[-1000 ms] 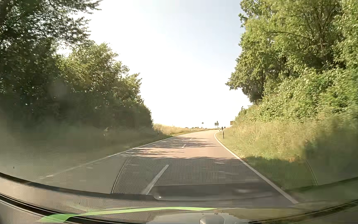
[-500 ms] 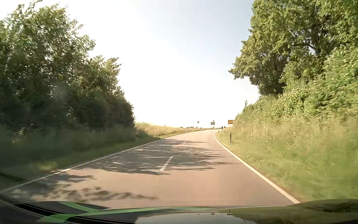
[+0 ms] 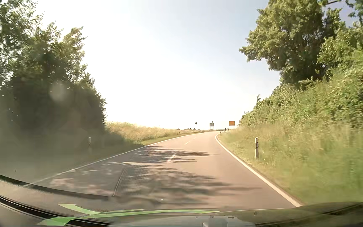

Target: Follow the waypoints while adhering to traffic rules and regulations

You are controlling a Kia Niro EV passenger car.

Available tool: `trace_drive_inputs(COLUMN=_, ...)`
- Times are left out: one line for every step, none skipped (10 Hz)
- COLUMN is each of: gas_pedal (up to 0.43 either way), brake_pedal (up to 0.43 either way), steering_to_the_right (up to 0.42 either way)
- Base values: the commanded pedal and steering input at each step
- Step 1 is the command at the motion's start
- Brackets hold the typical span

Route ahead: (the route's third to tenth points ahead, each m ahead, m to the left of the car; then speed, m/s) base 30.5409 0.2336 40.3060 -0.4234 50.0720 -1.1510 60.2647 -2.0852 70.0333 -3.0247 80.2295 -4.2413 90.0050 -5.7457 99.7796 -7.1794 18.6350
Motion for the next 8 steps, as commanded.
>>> trace_drive_inputs(gas_pedal=0.299, brake_pedal=0.000, steering_to_the_right=0.011)
trace_drive_inputs(gas_pedal=0.287, brake_pedal=0.000, steering_to_the_right=0.010)
trace_drive_inputs(gas_pedal=0.280, brake_pedal=0.000, steering_to_the_right=0.010)
trace_drive_inputs(gas_pedal=0.268, brake_pedal=0.000, steering_to_the_right=0.010)
trace_drive_inputs(gas_pedal=0.248, brake_pedal=0.000, steering_to_the_right=0.010)
trace_drive_inputs(gas_pedal=0.248, brake_pedal=0.000, steering_to_the_right=0.010)
trace_drive_inputs(gas_pedal=0.248, brake_pedal=0.000, steering_to_the_right=0.010)
trace_drive_inputs(gas_pedal=0.248, brake_pedal=0.000, steering_to_the_right=0.010)
